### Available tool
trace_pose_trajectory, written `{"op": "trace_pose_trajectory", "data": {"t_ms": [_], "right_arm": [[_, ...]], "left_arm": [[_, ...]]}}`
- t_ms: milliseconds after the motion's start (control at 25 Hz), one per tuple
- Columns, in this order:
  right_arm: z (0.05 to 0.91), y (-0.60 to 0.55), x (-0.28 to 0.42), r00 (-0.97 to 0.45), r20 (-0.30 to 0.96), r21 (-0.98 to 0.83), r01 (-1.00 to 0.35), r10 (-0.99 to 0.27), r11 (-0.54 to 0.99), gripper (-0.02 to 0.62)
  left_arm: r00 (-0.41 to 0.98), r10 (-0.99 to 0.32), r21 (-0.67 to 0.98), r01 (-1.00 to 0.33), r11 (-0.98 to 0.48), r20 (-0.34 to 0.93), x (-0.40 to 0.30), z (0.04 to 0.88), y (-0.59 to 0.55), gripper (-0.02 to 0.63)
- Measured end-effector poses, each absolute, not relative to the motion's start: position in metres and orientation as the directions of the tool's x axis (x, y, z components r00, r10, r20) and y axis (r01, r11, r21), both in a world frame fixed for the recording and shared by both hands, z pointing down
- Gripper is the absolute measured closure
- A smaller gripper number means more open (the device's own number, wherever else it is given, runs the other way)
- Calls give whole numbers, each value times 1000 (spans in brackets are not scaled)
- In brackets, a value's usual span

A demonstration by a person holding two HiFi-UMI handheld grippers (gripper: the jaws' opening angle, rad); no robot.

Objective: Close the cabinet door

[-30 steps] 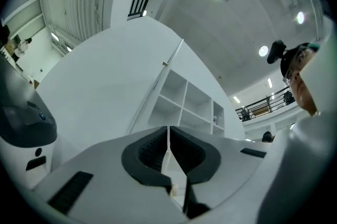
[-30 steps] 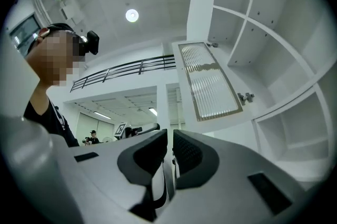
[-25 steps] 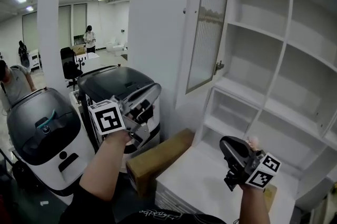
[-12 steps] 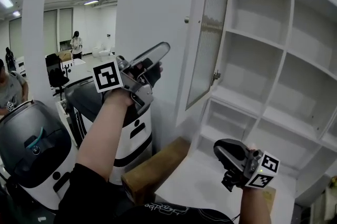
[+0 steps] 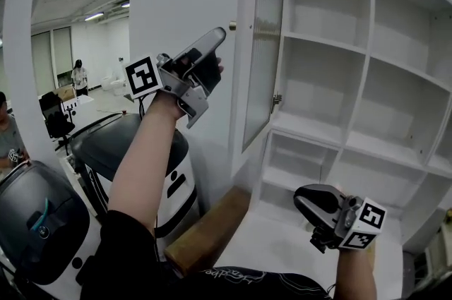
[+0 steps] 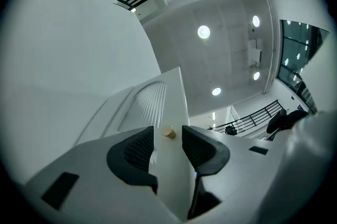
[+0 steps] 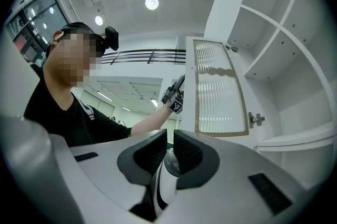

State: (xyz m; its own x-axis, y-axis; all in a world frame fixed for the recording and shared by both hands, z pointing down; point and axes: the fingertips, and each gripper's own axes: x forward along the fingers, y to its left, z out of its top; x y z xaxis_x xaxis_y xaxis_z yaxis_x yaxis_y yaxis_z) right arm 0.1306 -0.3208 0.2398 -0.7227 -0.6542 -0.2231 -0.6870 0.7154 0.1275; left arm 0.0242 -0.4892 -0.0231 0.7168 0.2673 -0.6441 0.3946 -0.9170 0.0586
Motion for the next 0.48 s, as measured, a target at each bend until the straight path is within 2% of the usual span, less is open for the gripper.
{"op": "trace_pose_trajectory", "data": {"t_ms": [200,400,480], "right_arm": [[246,-313,130,-698,-227,159,-715,-679,681,534],[244,-303,133,-659,-240,161,-751,-713,640,534],[245,-302,137,-650,-243,158,-759,-720,632,534]], "left_arm": [[680,336,31,466,-884,-651,22,-24,-478,439],[691,346,3,450,-893,-635,22,-27,-470,506],[687,354,-9,452,-892,-634,22,-27,-469,508]]}}
